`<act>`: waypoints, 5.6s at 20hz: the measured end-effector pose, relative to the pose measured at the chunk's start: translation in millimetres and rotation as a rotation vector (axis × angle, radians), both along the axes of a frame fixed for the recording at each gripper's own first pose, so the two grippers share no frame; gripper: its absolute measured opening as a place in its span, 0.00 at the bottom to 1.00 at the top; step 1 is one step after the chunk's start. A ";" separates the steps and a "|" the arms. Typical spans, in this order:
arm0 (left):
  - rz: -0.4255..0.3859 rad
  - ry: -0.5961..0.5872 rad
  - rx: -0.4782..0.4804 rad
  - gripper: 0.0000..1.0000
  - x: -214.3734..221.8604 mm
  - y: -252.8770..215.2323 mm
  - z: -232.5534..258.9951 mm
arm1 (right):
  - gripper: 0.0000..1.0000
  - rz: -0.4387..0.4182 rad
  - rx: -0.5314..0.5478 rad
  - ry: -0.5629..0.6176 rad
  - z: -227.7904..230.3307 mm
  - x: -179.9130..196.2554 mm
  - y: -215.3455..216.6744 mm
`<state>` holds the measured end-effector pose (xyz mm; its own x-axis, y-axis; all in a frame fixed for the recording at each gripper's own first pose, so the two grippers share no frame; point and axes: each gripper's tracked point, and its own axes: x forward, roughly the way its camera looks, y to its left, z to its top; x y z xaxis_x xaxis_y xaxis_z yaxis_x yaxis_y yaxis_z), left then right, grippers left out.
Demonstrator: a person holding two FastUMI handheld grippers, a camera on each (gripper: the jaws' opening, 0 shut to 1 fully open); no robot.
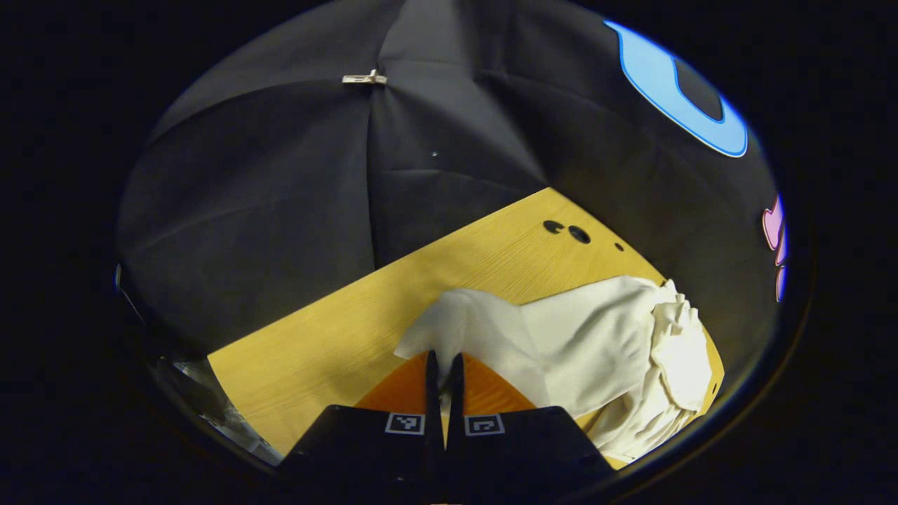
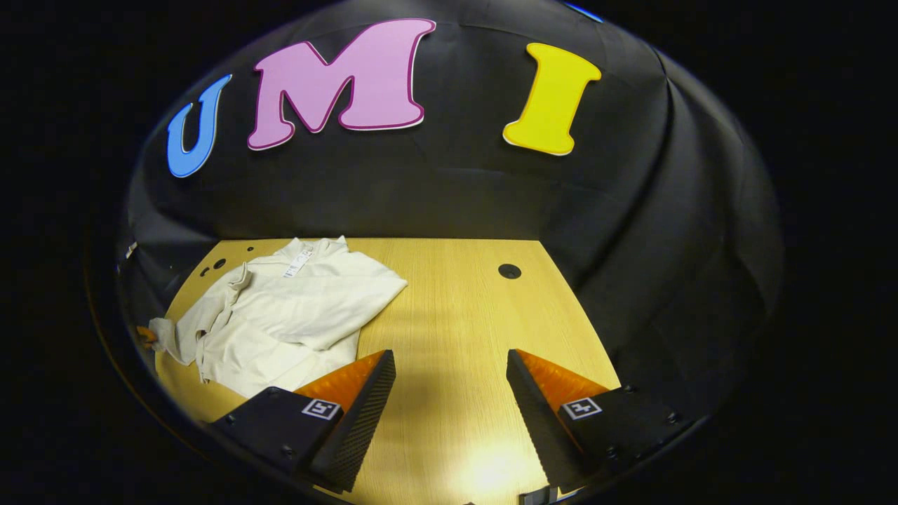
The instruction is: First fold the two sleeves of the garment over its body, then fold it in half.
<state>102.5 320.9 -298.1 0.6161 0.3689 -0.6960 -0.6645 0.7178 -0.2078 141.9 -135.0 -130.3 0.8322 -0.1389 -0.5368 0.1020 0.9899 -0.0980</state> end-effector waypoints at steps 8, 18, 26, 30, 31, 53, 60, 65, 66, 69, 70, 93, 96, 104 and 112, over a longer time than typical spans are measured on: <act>-0.198 -0.108 0.108 0.06 133.5 -51.8 80.9 | 0.98 -0.011 0.036 -0.008 -8.8 5.9 7.8; -0.569 -0.247 0.126 0.06 262.0 -241.0 132.2 | 0.98 -0.059 0.091 -0.029 -13.1 9.2 4.5; -0.860 -0.281 0.041 0.06 276.6 -435.4 117.0 | 0.98 -0.133 0.122 -0.029 -17.9 10.8 -29.2; -0.997 -0.289 0.054 0.06 272.0 -512.8 102.5 | 0.96 -0.146 0.134 -0.021 -21.7 10.3 -43.0; -1.018 -0.295 0.050 0.06 269.8 -525.0 100.8 | 0.96 -0.146 0.135 -0.015 -24.6 8.8 -44.0; -0.909 -0.125 0.124 0.98 148.8 -370.0 53.0 | 0.99 0.077 0.229 0.080 -70.6 0.8 67.6; -0.710 0.049 0.063 0.98 61.2 -254.8 -10.2 | 0.99 0.151 0.292 0.181 -111.4 -8.2 138.6; -0.692 0.135 0.077 0.97 31.6 -219.6 -47.3 | 0.99 0.163 0.246 0.259 -157.0 -16.1 160.1; -0.696 0.151 0.077 0.98 27.7 -216.6 -53.2 | 0.99 0.154 0.250 0.275 -164.5 -18.7 162.7; -0.706 0.166 0.065 0.98 23.6 -218.2 -63.5 | 0.99 0.125 0.265 0.302 -180.2 -21.7 167.4; -0.707 0.171 0.069 0.98 23.3 -218.2 -65.2 | 0.99 0.119 0.260 0.305 -182.4 -21.5 167.6; -0.776 0.213 0.138 0.37 18.4 -245.5 -87.0 | 0.37 0.069 0.172 0.296 -202.5 -25.8 178.3; -0.803 0.173 0.174 0.27 22.5 -247.4 -85.7 | 0.17 0.152 0.141 0.268 -200.7 -23.0 185.2; -0.743 0.163 0.099 0.06 27.8 -248.4 -71.2 | 0.07 0.161 0.196 0.280 -193.0 -15.0 183.4; -0.727 0.056 0.102 0.06 57.4 -247.7 -16.0 | 0.07 0.240 0.200 0.159 -130.9 31.8 205.7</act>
<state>159.9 73.1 -314.1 0.6944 -0.0548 -0.7175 -0.0210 0.9951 -0.0964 173.8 70.7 -261.2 0.7324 0.1716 -0.6590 -0.1370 0.9851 0.1042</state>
